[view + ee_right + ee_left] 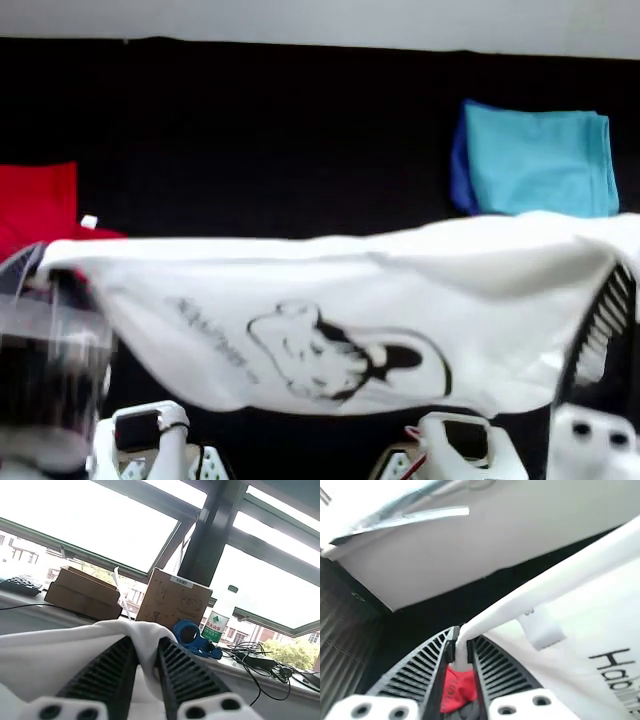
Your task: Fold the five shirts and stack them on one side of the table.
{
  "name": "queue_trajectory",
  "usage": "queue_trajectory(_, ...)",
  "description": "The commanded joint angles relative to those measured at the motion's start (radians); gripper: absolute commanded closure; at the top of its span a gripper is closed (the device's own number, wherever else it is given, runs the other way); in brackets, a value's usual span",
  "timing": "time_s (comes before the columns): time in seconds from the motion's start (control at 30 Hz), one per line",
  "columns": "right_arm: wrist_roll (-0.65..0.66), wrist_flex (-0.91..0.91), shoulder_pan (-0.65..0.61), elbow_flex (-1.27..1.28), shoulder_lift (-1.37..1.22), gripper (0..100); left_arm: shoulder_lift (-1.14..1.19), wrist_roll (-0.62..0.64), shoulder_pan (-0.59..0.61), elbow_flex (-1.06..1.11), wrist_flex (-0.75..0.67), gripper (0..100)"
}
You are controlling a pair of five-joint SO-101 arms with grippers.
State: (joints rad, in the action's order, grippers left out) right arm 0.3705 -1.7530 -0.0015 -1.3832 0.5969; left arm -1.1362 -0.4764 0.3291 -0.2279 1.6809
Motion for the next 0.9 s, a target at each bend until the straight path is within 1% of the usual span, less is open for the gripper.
queue_trajectory(0.0,-0.041,-0.008,-0.001,0.002,0.001,99.2,-0.047,0.003,0.015,0.004,-0.052,99)
queue_trajectory(0.1,-0.066,-0.008,-0.001,0.018,-0.018,99.2,-0.051,0.003,0.015,0.008,-0.057,99)
queue_trajectory(0.2,-0.066,-0.005,-0.004,0.125,-0.044,99.2,-0.050,0.003,0.015,0.068,-0.089,99)
queue_trajectory(0.33,-0.068,0.008,-0.005,0.297,-0.091,99.2,-0.050,0.002,0.015,0.266,-0.187,99)
queue_trajectory(0.5,-0.068,0.081,-0.005,0.529,-0.179,99.2,-0.048,0.002,0.015,0.515,-0.324,99)
queue_trajectory(0.7,-0.068,0.209,-0.007,0.705,-0.245,99.2,-0.041,0.002,0.008,0.645,-0.474,99)
queue_trajectory(0.77,-0.068,0.255,-0.007,0.771,-0.283,99.2,0.012,0.003,0.008,0.677,-0.534,99)
queue_trajectory(0.87,-0.068,0.331,-0.008,0.846,-0.352,99.2,0.176,0.005,0.008,0.680,-0.605,99)
